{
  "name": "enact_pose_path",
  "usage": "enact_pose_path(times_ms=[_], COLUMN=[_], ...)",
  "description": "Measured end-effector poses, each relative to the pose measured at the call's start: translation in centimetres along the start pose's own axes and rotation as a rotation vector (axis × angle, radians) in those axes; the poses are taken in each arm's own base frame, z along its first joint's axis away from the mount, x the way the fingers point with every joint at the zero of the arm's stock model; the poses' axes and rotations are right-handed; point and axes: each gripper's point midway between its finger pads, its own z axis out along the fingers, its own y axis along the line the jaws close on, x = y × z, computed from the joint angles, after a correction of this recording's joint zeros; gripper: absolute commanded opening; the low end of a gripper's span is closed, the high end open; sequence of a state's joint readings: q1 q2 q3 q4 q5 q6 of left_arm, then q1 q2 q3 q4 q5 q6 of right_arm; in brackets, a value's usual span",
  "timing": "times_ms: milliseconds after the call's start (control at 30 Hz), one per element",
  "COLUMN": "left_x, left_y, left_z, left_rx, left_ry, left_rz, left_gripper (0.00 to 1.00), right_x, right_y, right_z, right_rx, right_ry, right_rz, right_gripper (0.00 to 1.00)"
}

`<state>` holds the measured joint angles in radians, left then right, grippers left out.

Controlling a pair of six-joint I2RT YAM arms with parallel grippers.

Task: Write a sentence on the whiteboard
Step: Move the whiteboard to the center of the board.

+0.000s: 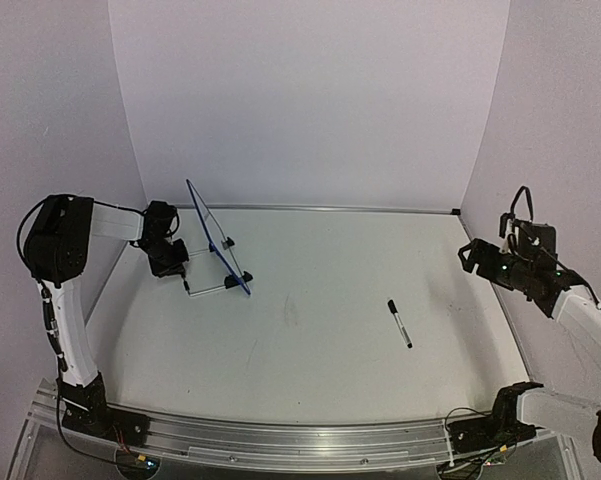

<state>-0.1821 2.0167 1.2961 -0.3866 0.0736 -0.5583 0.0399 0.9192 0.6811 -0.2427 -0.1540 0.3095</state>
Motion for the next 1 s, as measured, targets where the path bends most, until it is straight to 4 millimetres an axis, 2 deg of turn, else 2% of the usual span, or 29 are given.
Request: enact_pose_path(times_ms=[167, 333, 600, 800, 1000], left_x=[0.2, 1.7, 6.1, 10.1, 14.4], left_y=[-0.9, -2.9, -8.7, -13.5, -16.3], left_z=[0.1, 0.2, 0.5, 0.5, -0.2], left_rx=[0.053, 0.12, 0.279, 0.414, 0.508], left_ry=[0.007, 0.043, 0.138, 0.216, 0.285], left_rz=[0.071, 0.195, 0.489, 0.723, 0.895], left_gripper=[0.0, 0.0, 0.0, 0.0, 0.0], right_x=[0.5, 1.4, 2.7, 5.7, 8.6], right_y=[1.2, 2.5, 5.0, 8.5, 12.1], right_z=[0.0, 0.1, 0.1, 0.5, 0.8], right_rx=[-0.069, -0.153, -0.275, -0.373, -0.457], right_ry=[0.029, 0.069, 0.124, 0.215, 0.286], right_rz=[-0.032, -0.071, -0.107, -0.201, -0.293], right_gripper=[0.94, 0.92, 0.89, 0.84, 0.81])
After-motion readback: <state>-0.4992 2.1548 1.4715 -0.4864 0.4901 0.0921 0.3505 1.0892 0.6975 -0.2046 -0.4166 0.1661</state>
